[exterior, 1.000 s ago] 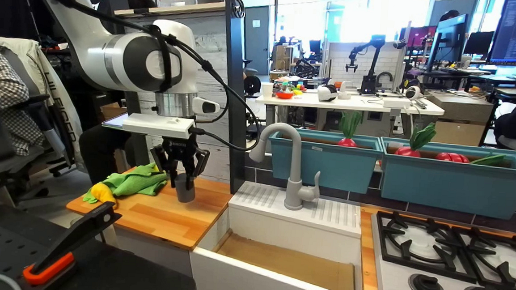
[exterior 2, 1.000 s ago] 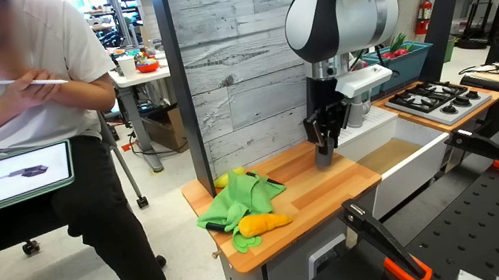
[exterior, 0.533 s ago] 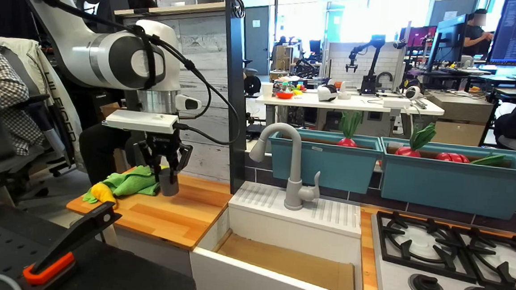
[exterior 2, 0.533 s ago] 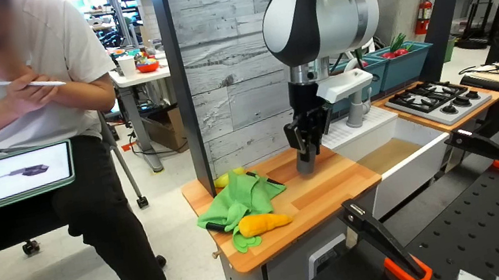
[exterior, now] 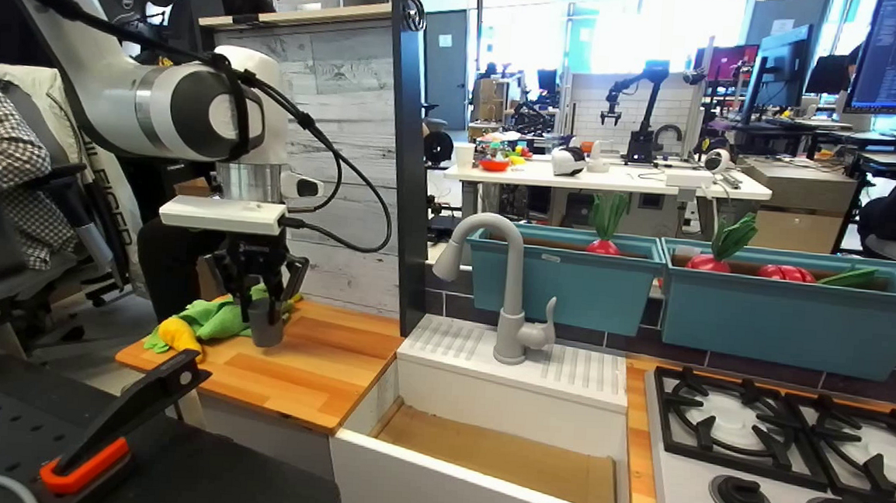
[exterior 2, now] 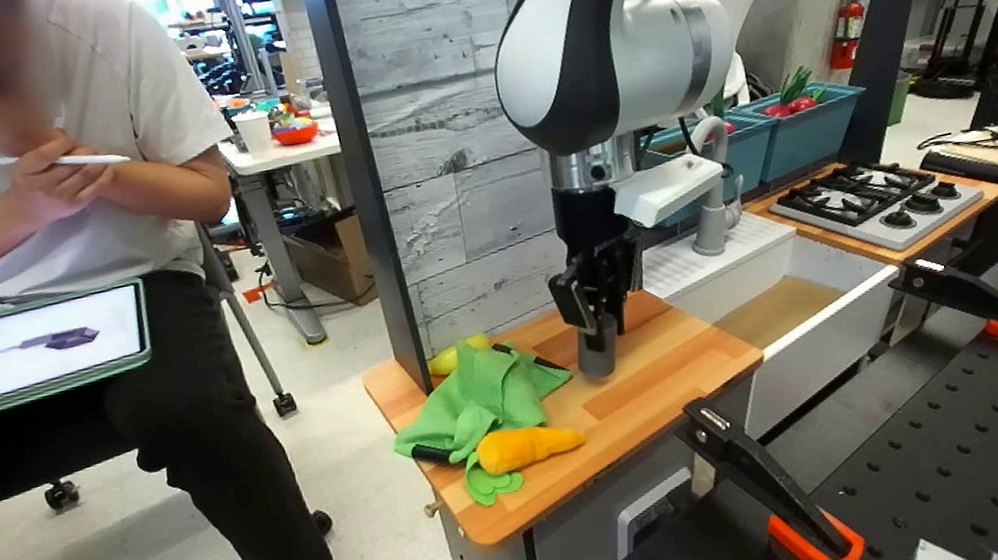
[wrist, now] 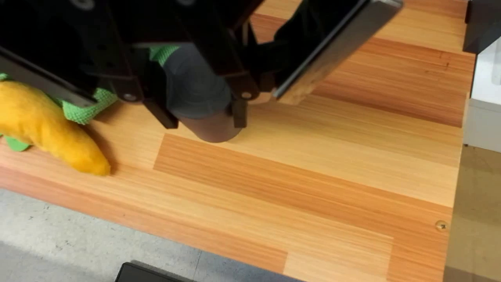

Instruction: Move the grey object

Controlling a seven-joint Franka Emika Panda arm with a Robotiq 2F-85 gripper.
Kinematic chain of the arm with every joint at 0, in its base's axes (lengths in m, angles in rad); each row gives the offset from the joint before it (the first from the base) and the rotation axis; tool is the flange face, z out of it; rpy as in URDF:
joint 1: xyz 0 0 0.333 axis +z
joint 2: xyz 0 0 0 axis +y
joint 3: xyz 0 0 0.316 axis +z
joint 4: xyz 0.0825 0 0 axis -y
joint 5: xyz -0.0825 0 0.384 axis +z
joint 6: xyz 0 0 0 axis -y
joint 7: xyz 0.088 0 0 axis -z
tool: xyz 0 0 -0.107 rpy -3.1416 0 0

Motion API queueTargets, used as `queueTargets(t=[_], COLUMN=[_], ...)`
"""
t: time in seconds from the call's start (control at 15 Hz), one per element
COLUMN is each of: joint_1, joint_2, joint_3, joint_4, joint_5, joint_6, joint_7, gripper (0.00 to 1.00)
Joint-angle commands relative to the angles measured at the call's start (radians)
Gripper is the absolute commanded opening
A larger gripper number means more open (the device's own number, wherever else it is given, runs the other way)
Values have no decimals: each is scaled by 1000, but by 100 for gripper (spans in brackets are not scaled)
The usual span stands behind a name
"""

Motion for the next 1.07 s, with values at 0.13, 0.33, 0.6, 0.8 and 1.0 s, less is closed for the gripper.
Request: queueTargets(t=[0.13,0.33,0.6,0.8,1.0], joint_1=[9,11,11,10,8], joint_2=[35,49,47,48,37], joint_3=[-3,-7,-11,-12,-10], joint_4=[20,21,21,20,13], joint_5=[-38,-48,-53,-56,-59], joint_6=[-29,-30,-38,-41,-43], joint_7=[6,9,12,12,11], gripper=[14,43,82,100,100])
